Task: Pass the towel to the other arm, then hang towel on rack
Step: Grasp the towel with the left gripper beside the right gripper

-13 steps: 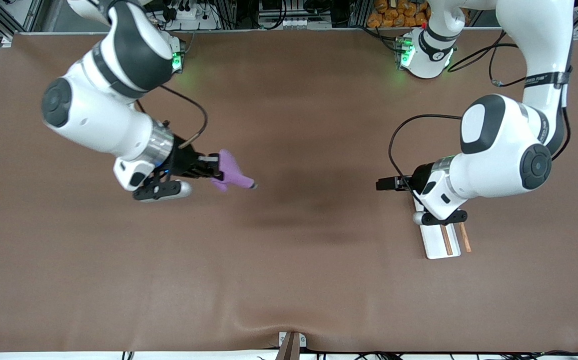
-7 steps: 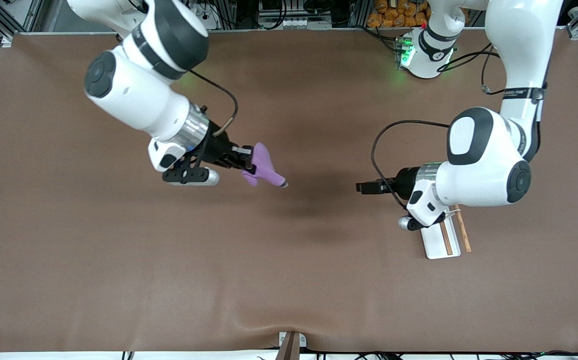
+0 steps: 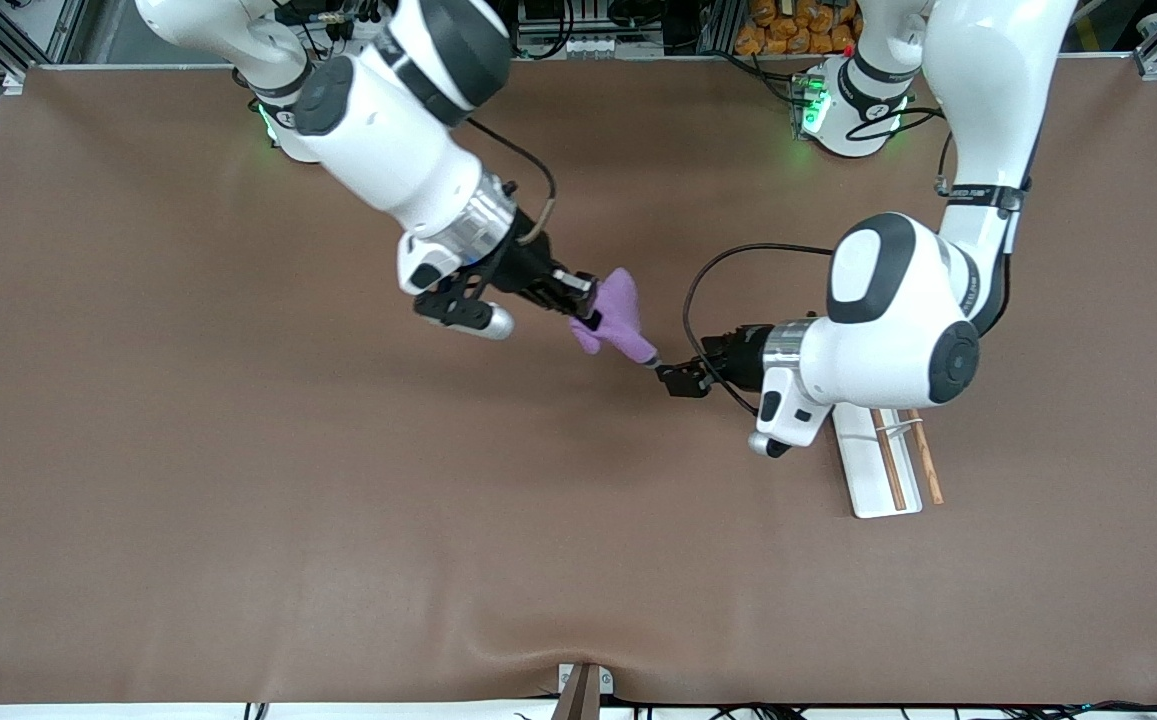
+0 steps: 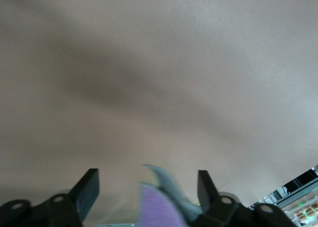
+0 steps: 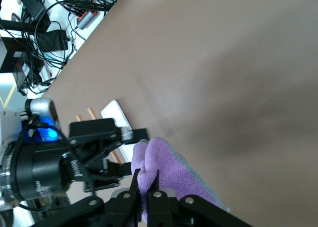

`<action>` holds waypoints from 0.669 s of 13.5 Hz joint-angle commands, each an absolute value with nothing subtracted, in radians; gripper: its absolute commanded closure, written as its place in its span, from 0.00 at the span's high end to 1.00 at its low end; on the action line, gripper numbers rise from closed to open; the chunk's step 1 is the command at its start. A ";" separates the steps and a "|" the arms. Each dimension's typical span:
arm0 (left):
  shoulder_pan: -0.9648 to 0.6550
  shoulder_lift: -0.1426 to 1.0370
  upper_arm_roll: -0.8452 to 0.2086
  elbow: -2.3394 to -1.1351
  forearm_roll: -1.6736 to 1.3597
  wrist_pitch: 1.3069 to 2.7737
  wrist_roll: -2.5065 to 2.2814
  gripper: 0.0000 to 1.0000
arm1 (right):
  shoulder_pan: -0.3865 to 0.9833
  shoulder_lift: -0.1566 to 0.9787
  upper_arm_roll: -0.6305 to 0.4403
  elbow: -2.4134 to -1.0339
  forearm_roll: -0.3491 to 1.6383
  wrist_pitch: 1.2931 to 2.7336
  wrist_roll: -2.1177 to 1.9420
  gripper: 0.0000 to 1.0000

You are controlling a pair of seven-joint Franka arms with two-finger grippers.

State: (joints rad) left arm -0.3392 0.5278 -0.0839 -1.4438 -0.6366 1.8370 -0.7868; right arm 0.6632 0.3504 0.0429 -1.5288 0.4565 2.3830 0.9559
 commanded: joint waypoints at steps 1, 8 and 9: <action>-0.351 0.551 -0.077 -1.420 -0.652 1.851 -0.848 0.72 | 0.712 0.371 0.032 -1.520 0.476 2.430 1.025 0.00; -0.345 0.549 -0.075 -1.431 -0.641 1.838 -0.896 0.60 | 0.744 0.385 0.032 -1.520 0.472 2.457 1.055 0.00; -0.345 0.551 -0.075 -1.433 -0.640 1.824 -0.896 0.58 | 0.744 0.385 0.032 -1.520 0.472 2.457 1.055 0.00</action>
